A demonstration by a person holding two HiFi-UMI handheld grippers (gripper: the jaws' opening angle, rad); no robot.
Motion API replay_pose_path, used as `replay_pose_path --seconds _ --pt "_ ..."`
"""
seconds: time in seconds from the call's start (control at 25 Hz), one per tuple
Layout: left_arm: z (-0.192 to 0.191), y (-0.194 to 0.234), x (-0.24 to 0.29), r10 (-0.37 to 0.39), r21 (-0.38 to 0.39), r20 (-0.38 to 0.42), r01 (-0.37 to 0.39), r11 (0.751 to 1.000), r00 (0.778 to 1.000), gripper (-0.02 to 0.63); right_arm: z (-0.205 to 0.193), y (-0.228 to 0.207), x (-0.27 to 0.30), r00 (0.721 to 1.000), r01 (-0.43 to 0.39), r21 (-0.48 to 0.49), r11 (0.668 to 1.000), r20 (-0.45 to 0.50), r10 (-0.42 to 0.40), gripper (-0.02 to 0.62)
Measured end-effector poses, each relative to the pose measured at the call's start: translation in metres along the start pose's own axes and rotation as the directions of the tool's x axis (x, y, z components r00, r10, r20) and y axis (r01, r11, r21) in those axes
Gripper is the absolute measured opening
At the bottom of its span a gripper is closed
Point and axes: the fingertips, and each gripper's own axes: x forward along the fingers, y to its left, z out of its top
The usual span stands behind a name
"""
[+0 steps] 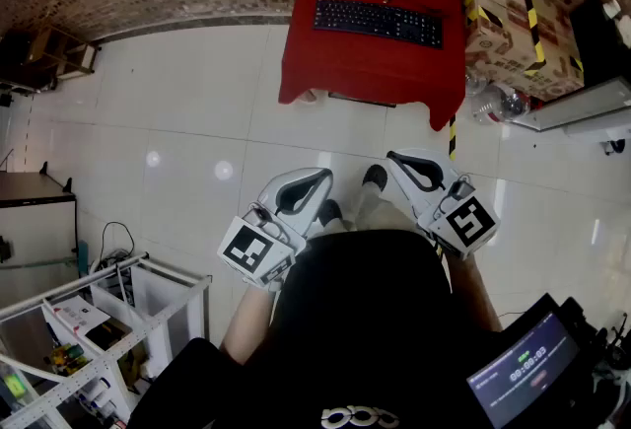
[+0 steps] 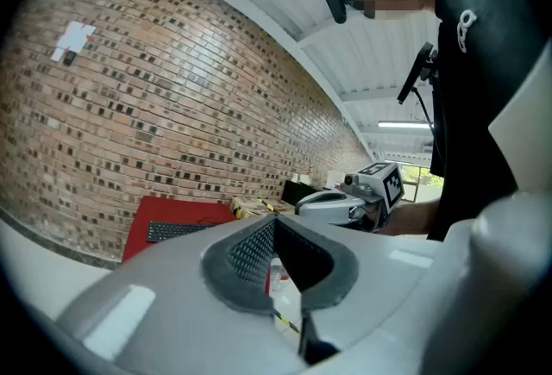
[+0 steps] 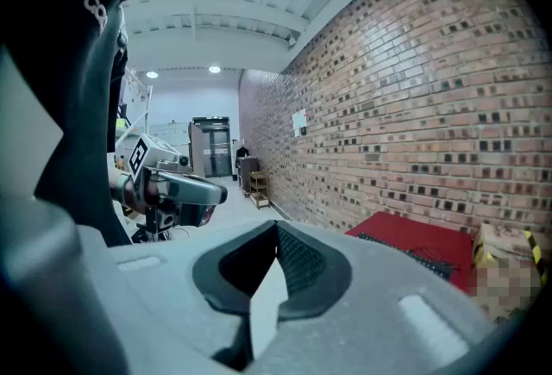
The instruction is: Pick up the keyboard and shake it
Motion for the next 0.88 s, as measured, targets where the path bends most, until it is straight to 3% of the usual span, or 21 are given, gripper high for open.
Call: replay_pose_path --seconds 0.12,0.24,0.4,0.64,0.88 --pt "-0.001 -0.009 0.027 -0.028 0.002 -0.016 0.028 1.000 0.999 0.012 -0.019 -0.018 -0.010 0.995 -0.028 -0.032 0.999 -0.096 0.025 -0.008" --pt "0.015 -0.017 0.088 -0.075 0.054 -0.031 0.076 0.996 0.997 0.012 -0.048 -0.068 -0.027 0.989 -0.023 0.002 1.000 -0.147 0.023 -0.008" --pt "0.033 -0.013 0.146 -0.088 0.086 -0.037 0.091 0.992 0.995 0.012 -0.068 -0.130 -0.040 0.989 0.007 0.050 0.999 -0.149 0.001 -0.008" --pt "0.035 -0.001 0.177 -0.044 0.051 -0.055 0.046 0.998 0.998 0.012 -0.070 -0.170 -0.055 0.990 0.015 0.054 0.998 -0.142 -0.007 -0.008" --pt "0.042 0.011 0.197 -0.033 0.068 -0.078 0.038 0.997 0.996 0.012 -0.081 -0.200 -0.063 0.989 0.053 0.100 0.994 -0.143 -0.039 -0.008"
